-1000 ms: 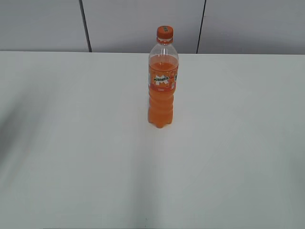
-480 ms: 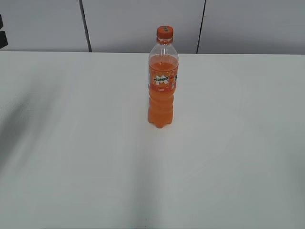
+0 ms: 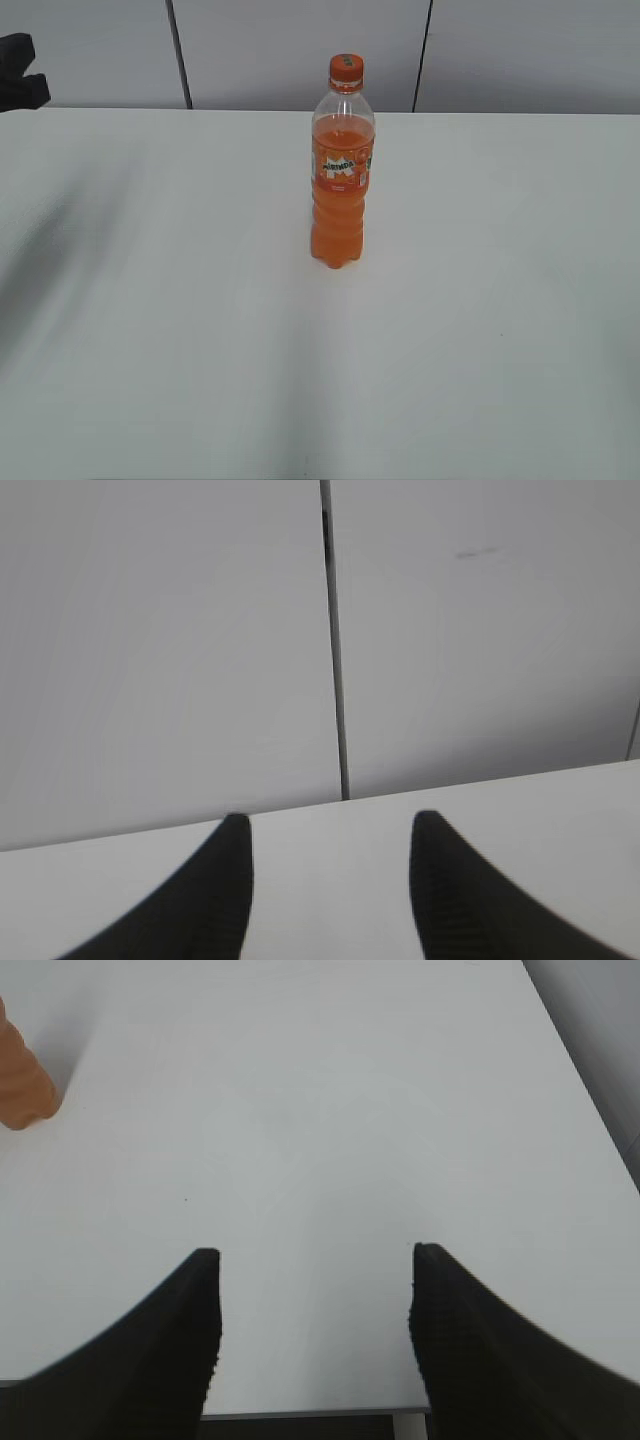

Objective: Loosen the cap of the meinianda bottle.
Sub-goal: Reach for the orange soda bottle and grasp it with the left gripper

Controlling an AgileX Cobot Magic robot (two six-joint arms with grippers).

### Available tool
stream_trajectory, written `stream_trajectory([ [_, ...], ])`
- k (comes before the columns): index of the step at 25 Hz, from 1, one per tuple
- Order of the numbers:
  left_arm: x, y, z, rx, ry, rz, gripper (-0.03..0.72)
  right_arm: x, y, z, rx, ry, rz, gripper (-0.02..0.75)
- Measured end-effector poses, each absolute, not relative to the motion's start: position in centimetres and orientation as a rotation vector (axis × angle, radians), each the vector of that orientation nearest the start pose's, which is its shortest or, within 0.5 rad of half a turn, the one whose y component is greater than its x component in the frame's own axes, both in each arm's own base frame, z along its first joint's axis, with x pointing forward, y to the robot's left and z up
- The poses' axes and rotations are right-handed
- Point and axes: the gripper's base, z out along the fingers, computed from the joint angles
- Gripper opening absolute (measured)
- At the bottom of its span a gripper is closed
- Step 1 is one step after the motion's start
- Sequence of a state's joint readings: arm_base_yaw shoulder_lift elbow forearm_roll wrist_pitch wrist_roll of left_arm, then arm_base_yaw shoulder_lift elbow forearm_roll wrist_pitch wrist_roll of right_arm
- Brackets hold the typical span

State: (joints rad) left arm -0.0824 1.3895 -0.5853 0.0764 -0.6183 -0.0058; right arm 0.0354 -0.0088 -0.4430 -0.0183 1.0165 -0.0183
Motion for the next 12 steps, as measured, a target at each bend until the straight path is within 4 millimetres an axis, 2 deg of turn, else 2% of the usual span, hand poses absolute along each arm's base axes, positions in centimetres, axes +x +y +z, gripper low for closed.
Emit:
stream_trajectory([
  [6,28.9,-2.9,23.5,0.160,1.664,-0.070,0.323,0.2,-0.1,26.5,-0.055,2.047,-0.011,0.448],
  [12,29.6,-4.8,21.5,0.333,1.666,-0.217,0.319,0.2,-0.1,26.5,-0.055,2.047,-0.011,0.419],
])
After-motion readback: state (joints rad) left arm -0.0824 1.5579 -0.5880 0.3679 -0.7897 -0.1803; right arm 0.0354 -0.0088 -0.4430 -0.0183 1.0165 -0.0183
